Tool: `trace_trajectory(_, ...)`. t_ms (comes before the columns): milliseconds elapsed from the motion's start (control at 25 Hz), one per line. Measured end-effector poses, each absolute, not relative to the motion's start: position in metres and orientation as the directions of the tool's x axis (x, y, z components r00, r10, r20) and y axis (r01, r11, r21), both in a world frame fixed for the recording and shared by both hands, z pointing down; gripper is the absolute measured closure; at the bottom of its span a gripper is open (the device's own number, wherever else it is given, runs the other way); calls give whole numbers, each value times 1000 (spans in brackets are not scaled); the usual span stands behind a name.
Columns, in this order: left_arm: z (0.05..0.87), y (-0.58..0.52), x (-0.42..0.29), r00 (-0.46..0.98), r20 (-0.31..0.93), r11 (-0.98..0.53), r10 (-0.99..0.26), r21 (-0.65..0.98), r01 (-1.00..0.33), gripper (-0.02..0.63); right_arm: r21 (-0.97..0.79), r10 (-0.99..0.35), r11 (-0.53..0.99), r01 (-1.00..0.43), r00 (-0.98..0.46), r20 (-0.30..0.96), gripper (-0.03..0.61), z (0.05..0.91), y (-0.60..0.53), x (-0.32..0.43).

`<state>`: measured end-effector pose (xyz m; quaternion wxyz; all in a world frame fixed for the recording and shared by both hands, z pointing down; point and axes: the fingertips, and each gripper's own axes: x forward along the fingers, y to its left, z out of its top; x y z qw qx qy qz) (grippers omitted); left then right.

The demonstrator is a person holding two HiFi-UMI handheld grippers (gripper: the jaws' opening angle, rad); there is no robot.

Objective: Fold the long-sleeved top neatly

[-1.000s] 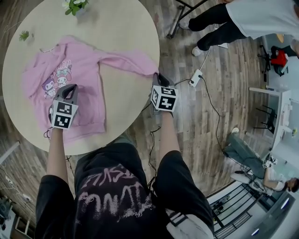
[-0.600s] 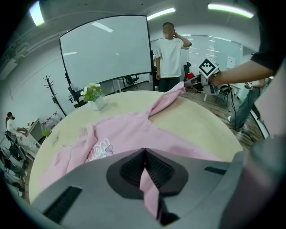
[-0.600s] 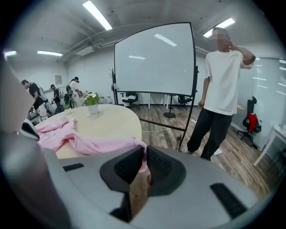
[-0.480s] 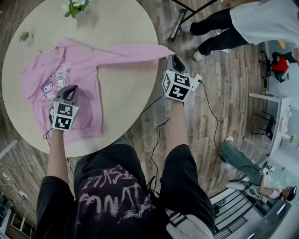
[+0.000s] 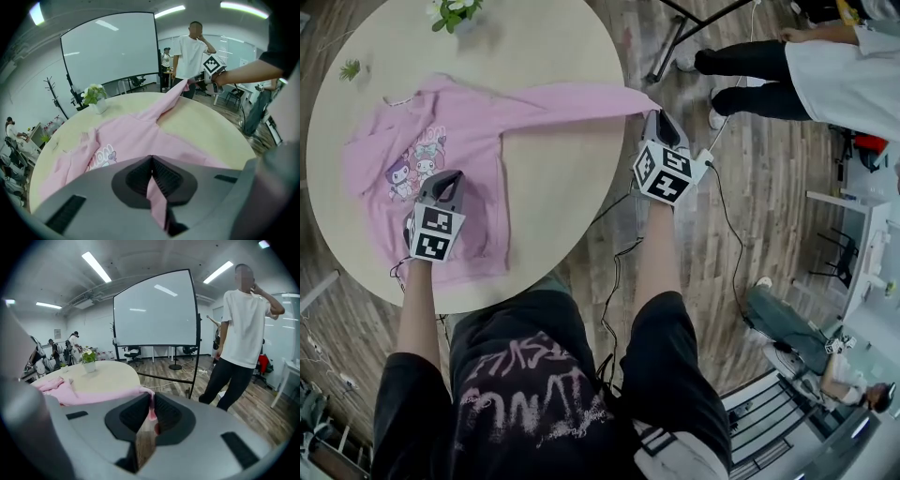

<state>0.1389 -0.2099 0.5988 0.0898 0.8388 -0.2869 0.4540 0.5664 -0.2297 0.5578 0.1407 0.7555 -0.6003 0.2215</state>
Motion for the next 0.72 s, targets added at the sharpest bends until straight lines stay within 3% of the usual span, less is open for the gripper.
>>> trace_trajectory(320,588,-216,128,439,790,-802,-428,-108,-588,601,-52,-904,-208,-977,172,392,538,496,-269,545)
trace_trajectory(720,573,-203,63,464,727,-737,-506,-86,-670,601,-30,-955,-92,-995,80,286,538,422,-306,439)
